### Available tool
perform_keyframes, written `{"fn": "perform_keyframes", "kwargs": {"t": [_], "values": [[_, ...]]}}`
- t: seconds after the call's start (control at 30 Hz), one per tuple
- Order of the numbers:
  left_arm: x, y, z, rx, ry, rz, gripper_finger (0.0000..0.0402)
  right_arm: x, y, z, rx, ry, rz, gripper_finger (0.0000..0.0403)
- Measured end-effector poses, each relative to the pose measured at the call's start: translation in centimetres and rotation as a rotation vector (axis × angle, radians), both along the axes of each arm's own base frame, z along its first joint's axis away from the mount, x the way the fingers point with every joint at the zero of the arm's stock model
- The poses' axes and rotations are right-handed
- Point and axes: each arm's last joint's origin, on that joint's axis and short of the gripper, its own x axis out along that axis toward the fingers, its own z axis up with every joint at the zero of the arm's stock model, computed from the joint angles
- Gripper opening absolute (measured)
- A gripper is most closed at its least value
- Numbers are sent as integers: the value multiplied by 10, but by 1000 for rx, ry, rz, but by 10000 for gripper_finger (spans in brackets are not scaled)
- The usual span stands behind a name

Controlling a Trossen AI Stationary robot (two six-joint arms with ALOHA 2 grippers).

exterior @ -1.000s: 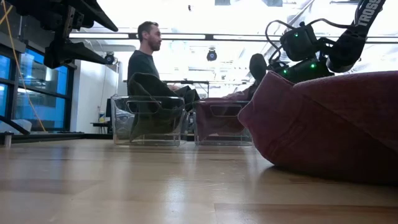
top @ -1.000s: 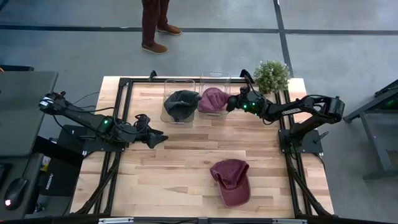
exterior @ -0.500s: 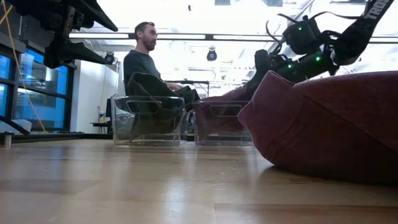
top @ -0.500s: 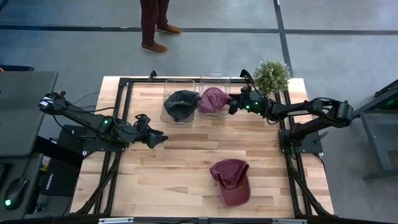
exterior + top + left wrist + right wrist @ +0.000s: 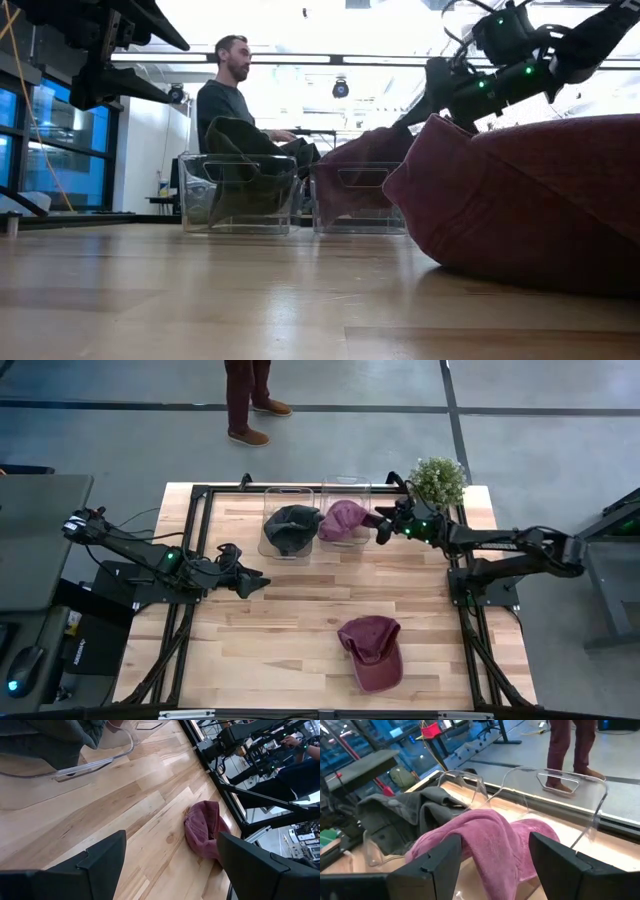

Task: Pick & Place hat
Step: Put the right red cap into the right transparent bin, then put the red cap into the right transparent bin

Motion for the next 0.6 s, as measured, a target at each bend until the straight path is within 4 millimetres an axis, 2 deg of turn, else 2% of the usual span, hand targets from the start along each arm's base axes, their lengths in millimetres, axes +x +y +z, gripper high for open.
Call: {"fn": "perform_keyframes", "kwargs": {"t": [0.33, 0.6], "values": [[0, 0, 0, -2, 0, 1, 302, 6, -2, 23, -6, 58, 54, 225], [0, 0, 0, -2, 0, 1, 302, 6, -2, 24, -14, 77, 51, 225]]}}
